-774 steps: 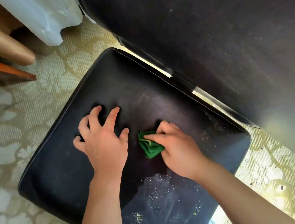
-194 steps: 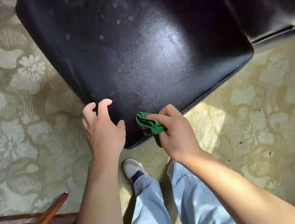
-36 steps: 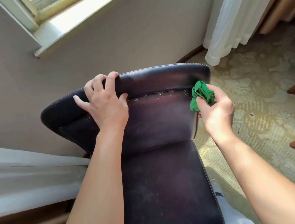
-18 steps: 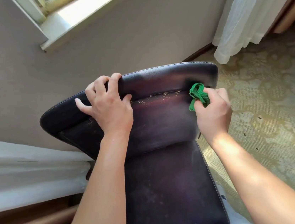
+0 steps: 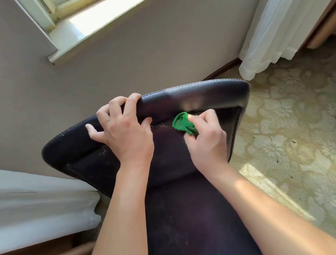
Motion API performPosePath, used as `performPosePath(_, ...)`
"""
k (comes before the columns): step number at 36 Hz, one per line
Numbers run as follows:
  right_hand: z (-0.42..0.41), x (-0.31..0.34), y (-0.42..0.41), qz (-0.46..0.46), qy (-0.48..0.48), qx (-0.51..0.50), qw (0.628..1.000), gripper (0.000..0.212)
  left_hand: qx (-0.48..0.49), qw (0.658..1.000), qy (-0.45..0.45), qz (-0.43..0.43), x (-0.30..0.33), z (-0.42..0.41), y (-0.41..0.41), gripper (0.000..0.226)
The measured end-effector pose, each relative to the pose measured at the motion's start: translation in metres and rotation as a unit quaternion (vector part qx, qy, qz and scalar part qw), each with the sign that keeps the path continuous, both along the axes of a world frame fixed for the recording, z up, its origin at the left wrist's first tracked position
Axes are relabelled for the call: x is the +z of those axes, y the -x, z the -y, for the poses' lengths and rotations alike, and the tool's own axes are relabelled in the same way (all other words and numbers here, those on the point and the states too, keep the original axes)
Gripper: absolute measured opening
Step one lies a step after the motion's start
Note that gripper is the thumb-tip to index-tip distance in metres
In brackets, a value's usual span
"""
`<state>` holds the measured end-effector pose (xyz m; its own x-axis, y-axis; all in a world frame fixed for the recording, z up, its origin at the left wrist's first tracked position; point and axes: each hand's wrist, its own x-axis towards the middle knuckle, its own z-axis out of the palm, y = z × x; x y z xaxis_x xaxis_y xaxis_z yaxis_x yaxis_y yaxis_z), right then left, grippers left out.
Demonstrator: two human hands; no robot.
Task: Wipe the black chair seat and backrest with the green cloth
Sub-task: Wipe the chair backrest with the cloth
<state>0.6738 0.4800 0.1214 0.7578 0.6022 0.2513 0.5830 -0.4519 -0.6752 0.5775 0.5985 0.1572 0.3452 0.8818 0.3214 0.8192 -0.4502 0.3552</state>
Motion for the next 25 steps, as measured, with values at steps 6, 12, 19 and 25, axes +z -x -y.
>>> performPosePath(6, -0.004, 0.007, 0.007, 0.007, 0.019, 0.081, 0.997, 0.039, -0.002, 1.000, -0.006, -0.021, 0.004, -0.004, 0.008, 0.059)
performPosePath(12, 0.032, 0.008, -0.007, -0.016, -0.066, 0.017, 0.998, 0.041, -0.009, 1.000, 0.011, -0.004, 0.007, -0.005, 0.026, 0.061)
performPosePath(19, 0.042, 0.004, -0.022, -0.021, -0.062, -0.063, 0.996, 0.036, 0.029, 0.999, 0.038, 0.024, 0.009, -0.012, 0.054, 0.051)
performPosePath(25, 0.038, 0.002, -0.029, -0.020, -0.053, -0.104, 0.993, 0.033, 0.015, 0.999, 0.026, 0.016, 0.009, -0.011, 0.046, 0.053)
